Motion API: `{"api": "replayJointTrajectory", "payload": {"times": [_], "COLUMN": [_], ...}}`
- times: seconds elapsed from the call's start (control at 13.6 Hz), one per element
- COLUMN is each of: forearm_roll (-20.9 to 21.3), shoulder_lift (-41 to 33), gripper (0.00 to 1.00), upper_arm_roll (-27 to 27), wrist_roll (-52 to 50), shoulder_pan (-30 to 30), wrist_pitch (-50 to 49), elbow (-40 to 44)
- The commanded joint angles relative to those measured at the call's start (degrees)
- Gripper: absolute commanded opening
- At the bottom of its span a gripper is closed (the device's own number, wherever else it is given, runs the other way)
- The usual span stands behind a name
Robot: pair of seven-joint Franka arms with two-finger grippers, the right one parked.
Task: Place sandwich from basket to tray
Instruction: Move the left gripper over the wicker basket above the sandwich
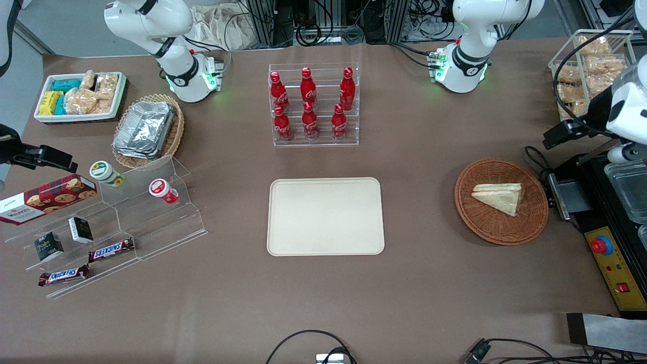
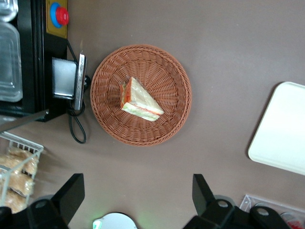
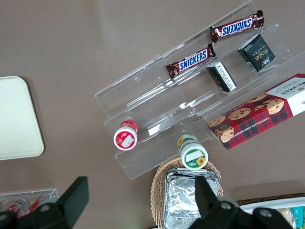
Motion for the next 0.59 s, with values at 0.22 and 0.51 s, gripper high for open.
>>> {"api": "replayJointTrajectory", "payload": {"times": [0.22, 0.51], "forearm_roll": [-4.1, -6.4], "shoulder_lift": [-3.5, -4.9], "gripper": [1.00, 1.00], "upper_arm_roll": [1.5, 4.1], "wrist_roll": [-8.8, -12.9], "shoulder_pan": [3.0, 3.3], "wrist_pitch": [13.9, 25.5], "elbow": [-13.7, -23.8]}}
